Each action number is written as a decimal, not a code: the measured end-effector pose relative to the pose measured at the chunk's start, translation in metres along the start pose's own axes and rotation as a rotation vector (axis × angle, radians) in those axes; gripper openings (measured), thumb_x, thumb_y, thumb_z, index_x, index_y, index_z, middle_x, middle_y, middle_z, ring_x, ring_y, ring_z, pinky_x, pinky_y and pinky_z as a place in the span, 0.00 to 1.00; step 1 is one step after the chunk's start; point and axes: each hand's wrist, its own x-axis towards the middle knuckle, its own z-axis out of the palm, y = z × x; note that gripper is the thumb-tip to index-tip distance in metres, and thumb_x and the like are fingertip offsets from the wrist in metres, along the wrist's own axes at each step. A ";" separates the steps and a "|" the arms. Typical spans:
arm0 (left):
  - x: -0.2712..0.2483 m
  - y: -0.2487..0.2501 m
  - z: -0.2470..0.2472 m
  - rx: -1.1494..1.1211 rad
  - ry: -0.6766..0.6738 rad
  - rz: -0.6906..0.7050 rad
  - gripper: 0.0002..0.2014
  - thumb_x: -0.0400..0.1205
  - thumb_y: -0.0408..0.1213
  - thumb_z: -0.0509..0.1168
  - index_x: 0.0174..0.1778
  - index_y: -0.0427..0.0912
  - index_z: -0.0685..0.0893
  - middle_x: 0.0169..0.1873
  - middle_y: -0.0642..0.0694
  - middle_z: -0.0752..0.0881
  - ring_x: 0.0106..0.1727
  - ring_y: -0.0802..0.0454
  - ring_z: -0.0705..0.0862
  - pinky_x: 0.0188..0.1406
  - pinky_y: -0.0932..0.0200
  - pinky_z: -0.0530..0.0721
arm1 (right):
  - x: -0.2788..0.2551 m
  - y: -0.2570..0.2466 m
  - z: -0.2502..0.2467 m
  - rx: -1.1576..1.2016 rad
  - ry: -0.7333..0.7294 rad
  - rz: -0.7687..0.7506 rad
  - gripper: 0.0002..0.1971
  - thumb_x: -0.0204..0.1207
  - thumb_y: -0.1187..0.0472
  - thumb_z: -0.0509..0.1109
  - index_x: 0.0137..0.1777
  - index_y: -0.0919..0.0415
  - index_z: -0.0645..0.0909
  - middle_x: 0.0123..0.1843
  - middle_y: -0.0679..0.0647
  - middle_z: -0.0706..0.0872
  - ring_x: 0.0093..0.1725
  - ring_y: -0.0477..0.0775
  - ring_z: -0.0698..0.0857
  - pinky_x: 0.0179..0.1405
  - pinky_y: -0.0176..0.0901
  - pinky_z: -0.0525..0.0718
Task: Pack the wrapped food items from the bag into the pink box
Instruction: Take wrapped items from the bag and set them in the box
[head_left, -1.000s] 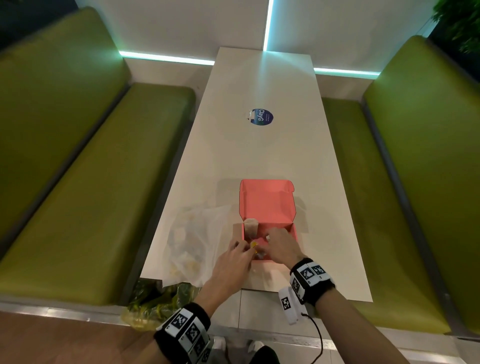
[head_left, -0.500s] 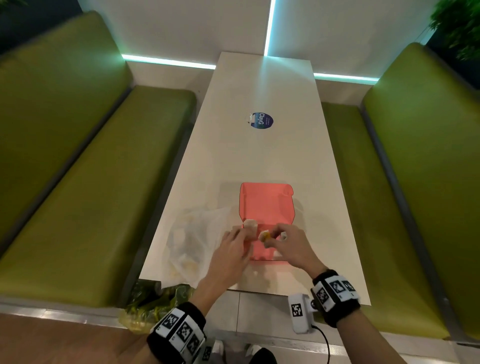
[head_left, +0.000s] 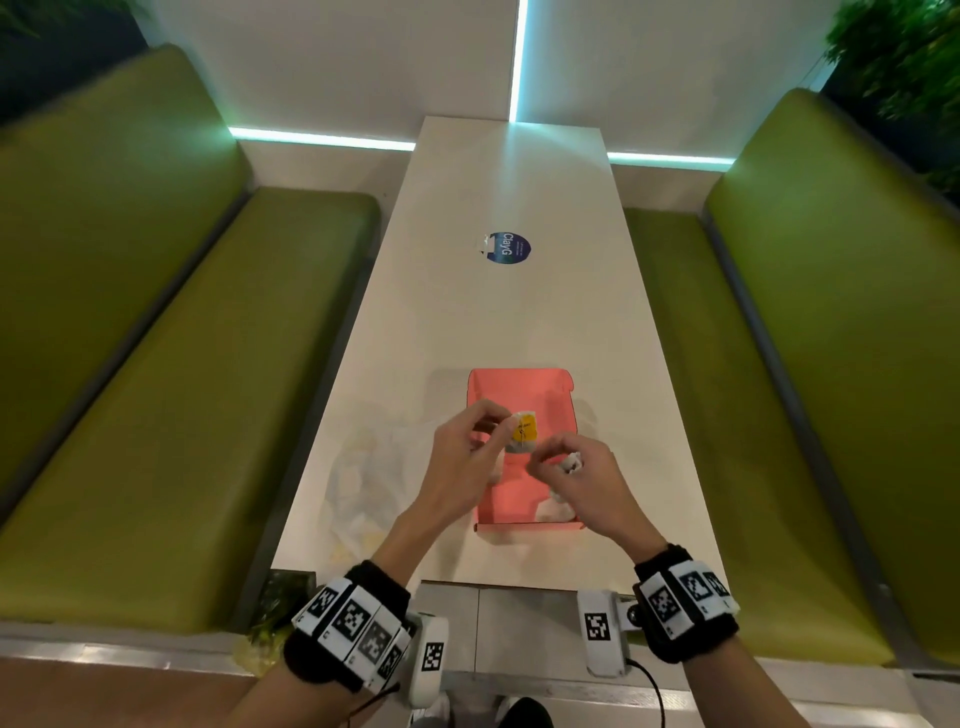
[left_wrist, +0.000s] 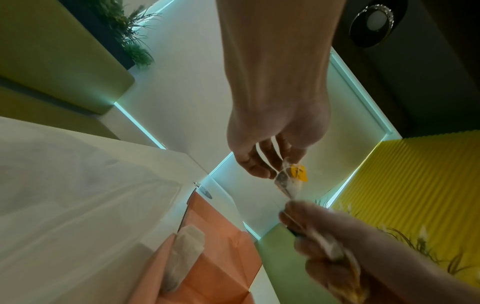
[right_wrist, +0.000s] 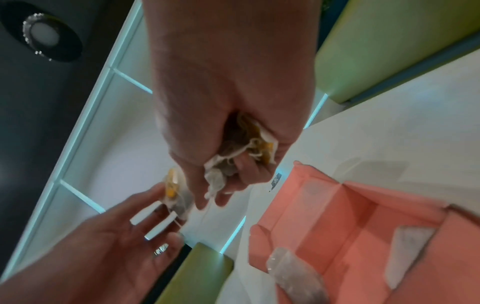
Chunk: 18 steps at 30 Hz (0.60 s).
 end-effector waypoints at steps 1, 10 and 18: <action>0.000 0.001 -0.001 -0.009 0.005 -0.004 0.06 0.84 0.33 0.68 0.42 0.44 0.84 0.35 0.63 0.86 0.39 0.65 0.83 0.34 0.73 0.75 | -0.003 0.005 0.000 -0.076 -0.045 0.024 0.04 0.73 0.65 0.79 0.43 0.57 0.88 0.41 0.49 0.91 0.44 0.45 0.88 0.46 0.39 0.83; -0.002 0.008 -0.010 0.064 -0.008 0.030 0.04 0.85 0.32 0.67 0.47 0.35 0.84 0.38 0.48 0.86 0.38 0.66 0.87 0.28 0.73 0.77 | -0.009 -0.028 -0.016 -0.303 -0.011 0.002 0.01 0.77 0.58 0.76 0.47 0.51 0.87 0.33 0.50 0.87 0.31 0.46 0.86 0.30 0.41 0.83; -0.001 -0.002 -0.012 0.172 -0.011 0.011 0.06 0.85 0.40 0.68 0.43 0.47 0.83 0.37 0.57 0.87 0.39 0.60 0.86 0.33 0.67 0.77 | -0.030 -0.119 -0.046 -0.182 0.044 -0.202 0.04 0.77 0.62 0.77 0.46 0.52 0.88 0.30 0.49 0.84 0.28 0.41 0.83 0.29 0.24 0.74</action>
